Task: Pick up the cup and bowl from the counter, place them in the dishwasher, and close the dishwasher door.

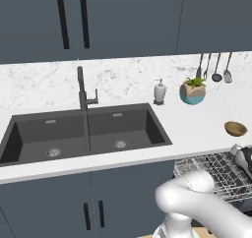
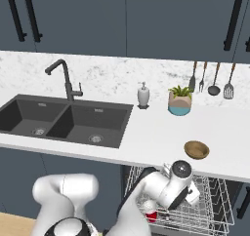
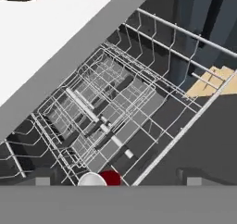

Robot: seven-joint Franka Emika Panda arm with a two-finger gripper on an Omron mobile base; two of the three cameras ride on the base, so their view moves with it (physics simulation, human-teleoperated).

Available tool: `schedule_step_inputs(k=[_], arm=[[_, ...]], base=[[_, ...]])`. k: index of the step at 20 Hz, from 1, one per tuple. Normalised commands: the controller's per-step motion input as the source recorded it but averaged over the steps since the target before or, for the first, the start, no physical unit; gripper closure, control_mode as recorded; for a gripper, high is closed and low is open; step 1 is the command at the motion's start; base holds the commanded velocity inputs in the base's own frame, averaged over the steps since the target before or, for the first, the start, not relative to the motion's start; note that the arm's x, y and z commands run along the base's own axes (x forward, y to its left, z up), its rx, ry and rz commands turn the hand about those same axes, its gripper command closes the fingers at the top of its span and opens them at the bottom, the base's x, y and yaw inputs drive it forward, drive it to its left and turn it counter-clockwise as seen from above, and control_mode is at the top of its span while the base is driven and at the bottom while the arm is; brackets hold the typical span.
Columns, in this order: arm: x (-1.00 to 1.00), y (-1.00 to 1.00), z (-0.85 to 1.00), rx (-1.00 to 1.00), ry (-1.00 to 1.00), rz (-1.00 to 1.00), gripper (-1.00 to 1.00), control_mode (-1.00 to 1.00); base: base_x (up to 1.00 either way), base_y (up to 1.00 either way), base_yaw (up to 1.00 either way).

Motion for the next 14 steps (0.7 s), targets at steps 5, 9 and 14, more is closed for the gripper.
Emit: schedule_step_inputs(k=[5,9,14], arm=[[-0.01,-0.45,0.89,0.09,0.06,-0.06,-1.00,-1.00],[0.19,-0.04,0.70,0.00,0.18,0.00,-1.00,-1.00],[0.42,0.00,0.07,0.00,0.14,0.00,-1.00,-1.00]], base=[[0.00,0.00,0.00],[0.00,0.00,0.00],[0.00,0.00,0.00]])
